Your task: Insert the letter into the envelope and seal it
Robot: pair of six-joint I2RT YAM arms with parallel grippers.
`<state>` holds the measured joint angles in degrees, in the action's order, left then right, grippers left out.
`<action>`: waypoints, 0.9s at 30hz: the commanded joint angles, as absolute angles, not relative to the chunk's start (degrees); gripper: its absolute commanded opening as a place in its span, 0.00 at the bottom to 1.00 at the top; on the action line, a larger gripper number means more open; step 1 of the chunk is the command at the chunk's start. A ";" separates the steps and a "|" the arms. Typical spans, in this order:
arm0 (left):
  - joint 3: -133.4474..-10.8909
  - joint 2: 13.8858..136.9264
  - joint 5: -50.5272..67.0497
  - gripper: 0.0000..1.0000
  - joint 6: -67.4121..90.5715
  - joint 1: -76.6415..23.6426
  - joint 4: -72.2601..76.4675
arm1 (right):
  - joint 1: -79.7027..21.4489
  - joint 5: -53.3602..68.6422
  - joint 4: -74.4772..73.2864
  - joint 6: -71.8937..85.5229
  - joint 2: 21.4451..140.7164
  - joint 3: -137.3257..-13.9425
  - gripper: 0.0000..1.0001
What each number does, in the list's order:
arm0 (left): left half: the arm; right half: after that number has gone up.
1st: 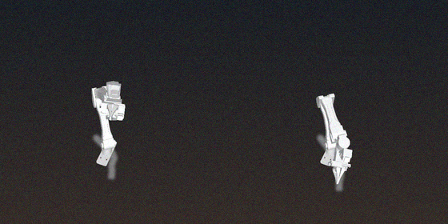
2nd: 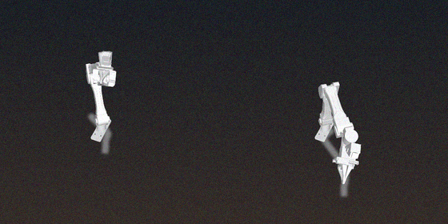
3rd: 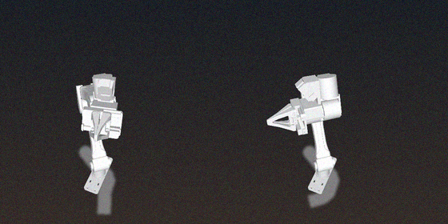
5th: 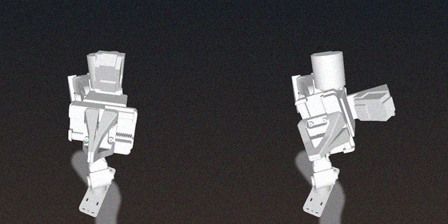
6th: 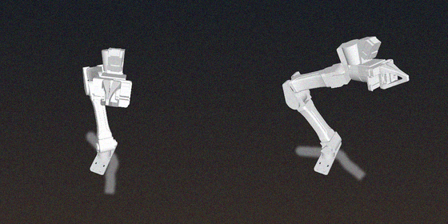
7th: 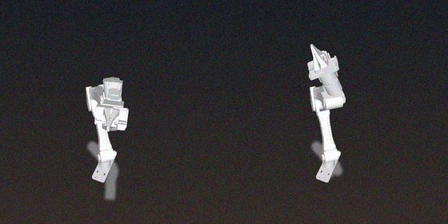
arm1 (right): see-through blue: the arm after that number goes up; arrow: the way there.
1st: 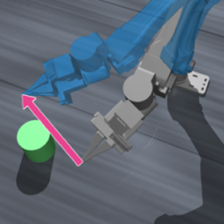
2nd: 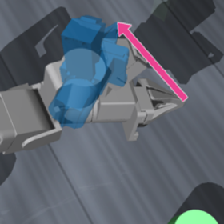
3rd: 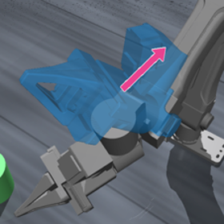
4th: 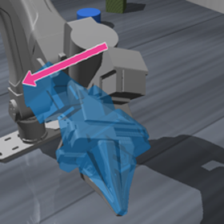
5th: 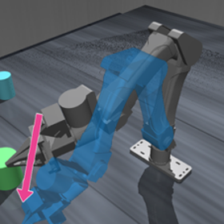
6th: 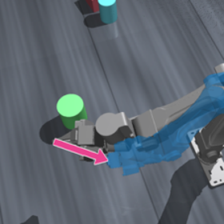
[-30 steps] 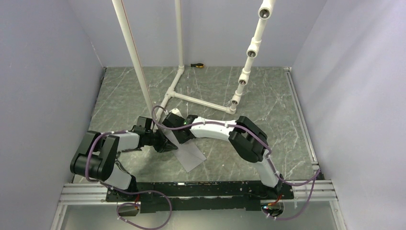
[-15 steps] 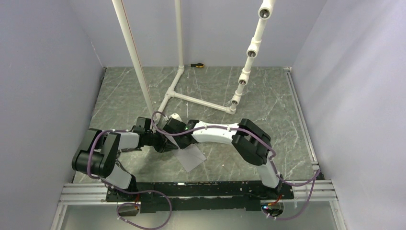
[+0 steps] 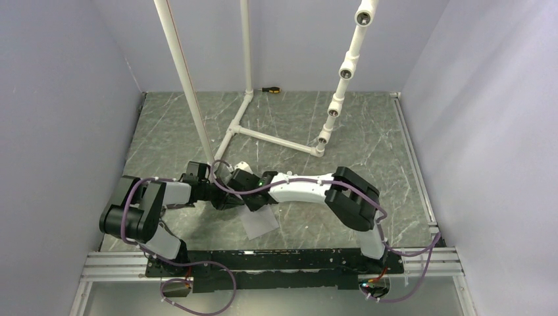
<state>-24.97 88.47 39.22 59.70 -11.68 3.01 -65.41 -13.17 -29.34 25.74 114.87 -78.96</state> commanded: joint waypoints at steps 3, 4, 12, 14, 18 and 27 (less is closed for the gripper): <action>-21.97 91.41 26.02 0.02 56.78 -11.34 -2.59 | -66.53 -9.31 -36.74 27.90 112.14 -70.25 0.12; -22.02 91.49 26.03 0.02 56.85 -11.34 -2.63 | -66.53 -8.94 -36.76 28.06 111.36 -69.35 0.12; -23.34 89.73 28.17 0.03 53.81 -11.34 -2.09 | -66.39 -6.22 -36.65 26.60 102.46 -66.01 0.13; -23.89 86.39 29.40 0.03 51.97 -11.34 -2.20 | -64.09 -7.79 -38.73 27.70 101.35 -68.66 0.16; -26.26 75.75 31.60 0.22 47.21 -11.34 -4.99 | -59.13 -13.24 -42.67 31.03 100.40 -73.08 0.24; -30.13 59.58 29.62 0.57 40.96 -11.49 -11.93 | -48.70 -21.81 -43.02 38.96 96.48 -71.65 0.48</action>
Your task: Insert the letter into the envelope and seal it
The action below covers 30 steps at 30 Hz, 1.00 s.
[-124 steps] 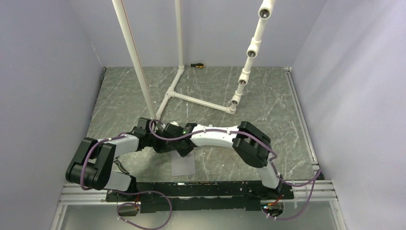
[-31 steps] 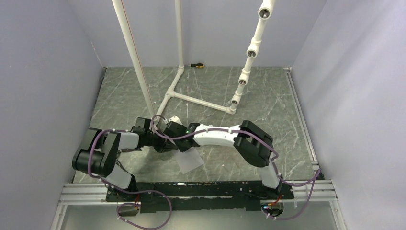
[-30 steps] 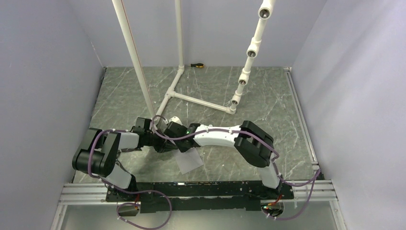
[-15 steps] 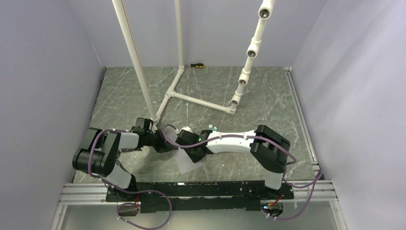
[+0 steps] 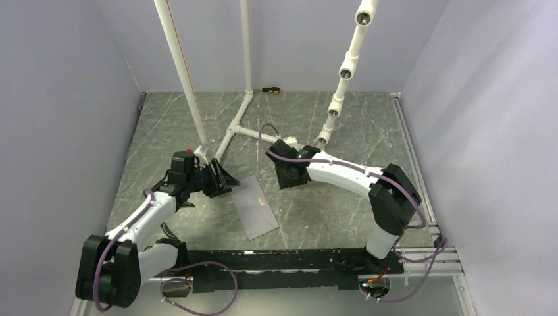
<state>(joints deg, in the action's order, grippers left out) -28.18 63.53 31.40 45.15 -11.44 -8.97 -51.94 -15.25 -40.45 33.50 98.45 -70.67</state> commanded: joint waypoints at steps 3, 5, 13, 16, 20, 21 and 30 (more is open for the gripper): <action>-30.76 56.51 27.38 0.65 39.98 -11.59 -12.74 | -46.61 -24.64 -43.63 41.78 97.41 -72.54 0.54; -31.24 55.25 25.98 0.70 39.28 -11.60 -13.21 | -46.25 -25.32 -44.19 44.08 98.80 -73.77 0.56; -32.79 55.93 24.31 0.83 38.44 -11.78 -13.17 | -46.23 -25.35 -42.46 51.24 103.65 -76.64 0.63; -33.26 56.60 23.96 0.88 38.23 -11.78 -13.51 | -46.23 -24.92 -42.18 52.51 105.39 -77.28 0.64; -33.11 56.96 23.81 0.92 38.44 -11.78 -13.50 | -46.23 -25.13 -42.71 54.30 107.37 -78.18 0.63; -32.99 56.95 23.74 0.92 38.58 -11.73 -13.46 | -46.23 -24.76 -42.41 54.26 107.71 -78.26 0.63; -32.55 57.39 23.56 0.91 39.12 -11.78 -12.97 | -46.07 -22.95 -41.23 54.94 111.09 -78.93 0.60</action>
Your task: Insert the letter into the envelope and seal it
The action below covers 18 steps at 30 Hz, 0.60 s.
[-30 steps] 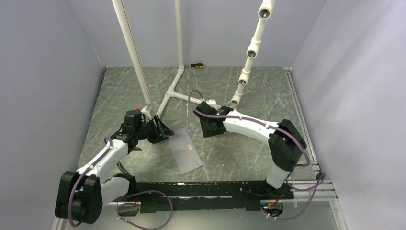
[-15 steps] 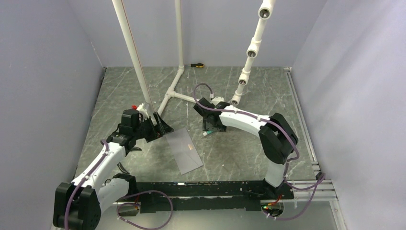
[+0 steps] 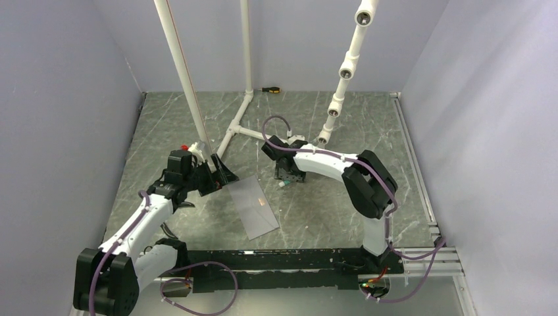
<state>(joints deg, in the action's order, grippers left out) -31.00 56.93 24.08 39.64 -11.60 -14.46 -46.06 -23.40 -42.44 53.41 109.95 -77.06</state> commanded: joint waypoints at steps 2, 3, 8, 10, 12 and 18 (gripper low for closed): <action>-32.60 57.59 23.91 0.90 38.99 -11.78 -12.87 | -45.90 -22.54 -40.50 54.93 111.14 -78.25 0.58; -32.72 57.76 24.30 0.88 38.88 -11.78 -12.77 | -45.82 -22.41 -40.07 54.87 111.03 -77.82 0.57; -32.55 58.48 26.60 0.83 39.02 -11.78 -11.33 | -45.58 -22.61 -39.35 55.22 109.91 -75.08 0.50; -32.54 58.61 27.57 0.81 39.13 -11.78 -10.89 | -45.44 -22.35 -39.00 55.40 109.34 -73.94 0.45; -32.35 58.67 28.36 0.79 39.39 -11.78 -10.17 | -45.51 -22.17 -38.87 55.54 108.89 -72.94 0.41; -32.52 59.61 31.73 0.74 40.07 -11.78 -8.22 | -45.23 -20.30 -38.67 56.11 107.50 -69.51 0.26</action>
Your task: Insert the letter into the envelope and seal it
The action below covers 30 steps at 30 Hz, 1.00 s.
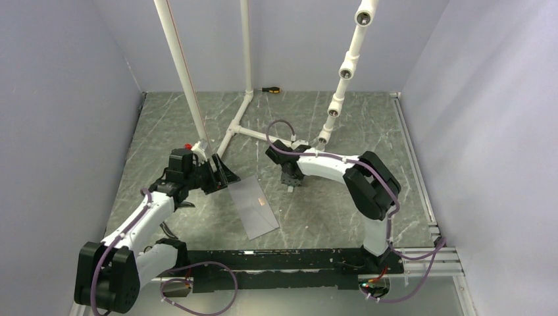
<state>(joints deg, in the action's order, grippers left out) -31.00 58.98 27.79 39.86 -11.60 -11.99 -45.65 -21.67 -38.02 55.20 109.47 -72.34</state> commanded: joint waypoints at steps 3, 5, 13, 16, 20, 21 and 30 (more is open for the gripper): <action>-32.48 59.84 33.47 0.71 40.92 -11.78 -6.95 | -45.18 -20.21 -37.19 55.50 104.37 -67.21 0.14; -32.78 60.02 34.84 0.70 41.84 -11.78 -6.33 | -45.28 -19.73 -35.49 54.26 101.30 -65.63 0.11; -35.53 60.21 42.51 0.89 46.63 -11.78 -2.76 | -46.32 -13.44 -24.91 46.37 83.75 -58.83 0.10; -38.44 58.83 44.02 0.93 47.42 -11.78 -0.64 | -46.32 -7.32 -16.36 40.14 77.54 -56.31 0.09; -42.42 57.76 47.43 0.93 49.61 -11.78 5.77 | -46.23 8.26 -4.25 33.38 72.09 -54.94 0.11; -43.19 57.72 48.64 0.92 51.18 -11.78 8.25 | -46.24 10.82 -2.43 32.34 71.49 -55.49 0.11; -44.28 59.19 58.33 0.74 57.61 -11.86 25.89 | -46.25 28.41 7.77 30.04 72.41 -62.04 0.11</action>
